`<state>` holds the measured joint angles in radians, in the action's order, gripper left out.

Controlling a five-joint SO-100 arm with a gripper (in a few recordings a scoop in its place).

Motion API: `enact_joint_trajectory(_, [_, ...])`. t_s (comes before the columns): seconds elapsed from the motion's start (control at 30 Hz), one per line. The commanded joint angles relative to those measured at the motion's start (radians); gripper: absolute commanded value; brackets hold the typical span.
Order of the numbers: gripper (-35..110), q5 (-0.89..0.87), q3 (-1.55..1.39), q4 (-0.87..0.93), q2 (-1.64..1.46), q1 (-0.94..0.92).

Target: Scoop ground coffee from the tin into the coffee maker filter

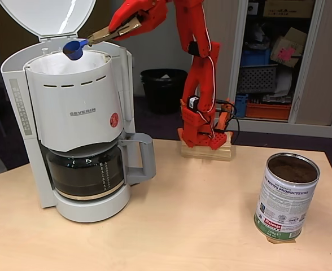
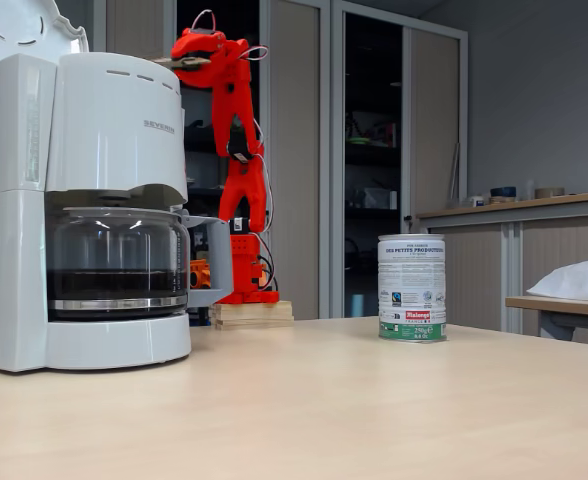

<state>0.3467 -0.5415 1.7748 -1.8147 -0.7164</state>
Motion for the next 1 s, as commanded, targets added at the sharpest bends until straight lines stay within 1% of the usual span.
enact_joint_trajectory(0.0, [0,0.026,-0.064,0.029,-0.034,-0.067])
enact_joint_trajectory(0.17, [0,0.051,-0.08,0.044,-0.02,-0.144])
enact_joint_trajectory(0.3, [0,0.015,0.061,0.037,0.021,-0.101])
enact_joint_trajectory(0.43, [0,-0.087,0.146,-0.023,0.017,0.009])
enact_joint_trajectory(0.57, [0,-0.186,0.144,-0.137,-0.025,0.106])
enact_joint_trajectory(0.7, [0,-0.337,0.106,-0.241,-0.071,0.187])
enact_joint_trajectory(0.83, [0,-0.486,0.084,-0.256,-0.106,0.201])
enact_joint_trajectory(0.97, [0,-0.63,0.084,-0.233,-0.112,0.183])
